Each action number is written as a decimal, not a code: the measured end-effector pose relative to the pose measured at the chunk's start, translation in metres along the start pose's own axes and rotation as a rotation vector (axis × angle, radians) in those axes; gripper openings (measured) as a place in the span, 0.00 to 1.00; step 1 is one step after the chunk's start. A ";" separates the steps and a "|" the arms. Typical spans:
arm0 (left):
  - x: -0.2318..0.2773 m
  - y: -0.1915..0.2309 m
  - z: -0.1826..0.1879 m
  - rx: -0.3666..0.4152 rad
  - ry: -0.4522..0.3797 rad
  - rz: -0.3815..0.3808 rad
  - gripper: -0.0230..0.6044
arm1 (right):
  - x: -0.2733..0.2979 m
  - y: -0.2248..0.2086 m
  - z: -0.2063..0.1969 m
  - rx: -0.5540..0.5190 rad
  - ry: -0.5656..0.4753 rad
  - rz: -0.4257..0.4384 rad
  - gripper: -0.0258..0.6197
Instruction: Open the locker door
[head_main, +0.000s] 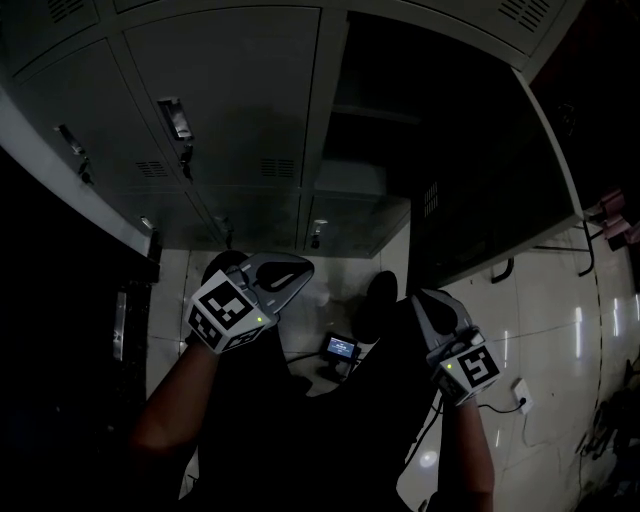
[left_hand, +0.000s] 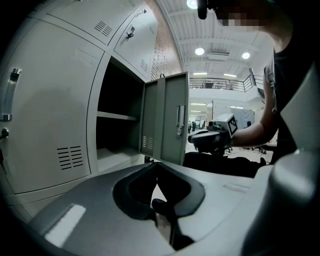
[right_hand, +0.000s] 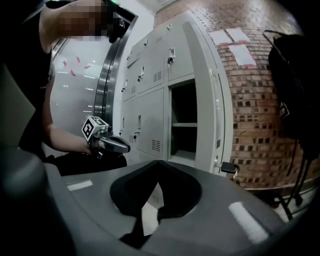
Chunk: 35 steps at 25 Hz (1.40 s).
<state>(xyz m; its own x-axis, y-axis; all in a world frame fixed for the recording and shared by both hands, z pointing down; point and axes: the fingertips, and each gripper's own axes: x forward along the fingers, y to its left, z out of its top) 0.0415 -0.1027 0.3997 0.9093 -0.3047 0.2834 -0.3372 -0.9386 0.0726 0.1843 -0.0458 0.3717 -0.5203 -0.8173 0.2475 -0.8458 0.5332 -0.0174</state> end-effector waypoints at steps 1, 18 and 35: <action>0.000 0.000 0.001 0.002 -0.003 0.000 0.06 | 0.004 0.000 -0.002 0.017 0.005 0.019 0.04; 0.002 -0.001 -0.001 0.007 0.005 -0.004 0.06 | 0.020 0.007 -0.007 -0.014 0.017 0.079 0.04; 0.001 -0.002 -0.002 0.008 0.005 -0.004 0.06 | 0.020 0.009 -0.009 -0.025 0.023 0.074 0.04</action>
<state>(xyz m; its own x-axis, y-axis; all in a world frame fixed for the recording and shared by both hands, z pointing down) 0.0426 -0.1012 0.4019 0.9094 -0.3004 0.2878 -0.3318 -0.9410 0.0664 0.1675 -0.0553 0.3857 -0.5780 -0.7706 0.2685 -0.8020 0.5972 -0.0125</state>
